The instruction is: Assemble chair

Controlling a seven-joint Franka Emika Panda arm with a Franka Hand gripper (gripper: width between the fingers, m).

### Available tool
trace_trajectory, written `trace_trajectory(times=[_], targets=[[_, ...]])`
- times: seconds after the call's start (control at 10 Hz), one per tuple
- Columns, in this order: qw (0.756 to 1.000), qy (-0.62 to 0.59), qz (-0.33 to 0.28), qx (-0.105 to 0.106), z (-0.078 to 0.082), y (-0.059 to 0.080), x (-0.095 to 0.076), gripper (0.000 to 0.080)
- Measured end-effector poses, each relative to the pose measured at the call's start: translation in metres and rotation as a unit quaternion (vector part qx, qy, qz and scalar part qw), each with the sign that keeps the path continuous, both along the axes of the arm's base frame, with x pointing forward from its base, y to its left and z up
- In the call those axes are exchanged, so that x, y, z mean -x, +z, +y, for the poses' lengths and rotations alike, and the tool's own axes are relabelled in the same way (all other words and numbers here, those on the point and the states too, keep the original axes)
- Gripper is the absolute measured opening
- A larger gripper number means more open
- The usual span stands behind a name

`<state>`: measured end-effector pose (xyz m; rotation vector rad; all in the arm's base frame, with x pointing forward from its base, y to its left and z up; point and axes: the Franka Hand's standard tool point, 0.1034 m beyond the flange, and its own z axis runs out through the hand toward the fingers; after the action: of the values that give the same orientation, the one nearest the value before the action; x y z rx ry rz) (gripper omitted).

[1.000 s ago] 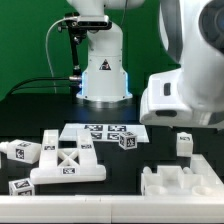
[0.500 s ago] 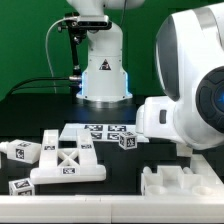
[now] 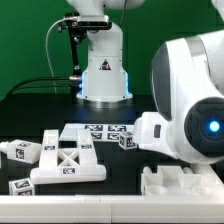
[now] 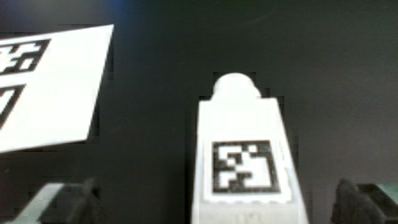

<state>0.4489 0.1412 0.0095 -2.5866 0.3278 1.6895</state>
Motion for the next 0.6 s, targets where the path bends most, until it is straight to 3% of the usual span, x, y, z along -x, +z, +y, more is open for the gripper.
trace_trajectory(times=[0.1, 0.3, 0.4, 0.5, 0.6], targets=[[1.000, -0.001, 0.000, 0.002, 0.0001, 0.0005, -0.0005, 0.0649], [1.000, -0.002, 0.000, 0.003, -0.0013, -0.0001, -0.0008, 0.0398], [1.000, -0.002, 0.000, 0.003, -0.0014, -0.0002, -0.0007, 0.0398], [1.000, -0.002, 0.000, 0.003, -0.0015, -0.0001, -0.0008, 0.0285], [1.000, -0.003, -0.011, 0.003, -0.0007, 0.0009, -0.0047, 0.0285]])
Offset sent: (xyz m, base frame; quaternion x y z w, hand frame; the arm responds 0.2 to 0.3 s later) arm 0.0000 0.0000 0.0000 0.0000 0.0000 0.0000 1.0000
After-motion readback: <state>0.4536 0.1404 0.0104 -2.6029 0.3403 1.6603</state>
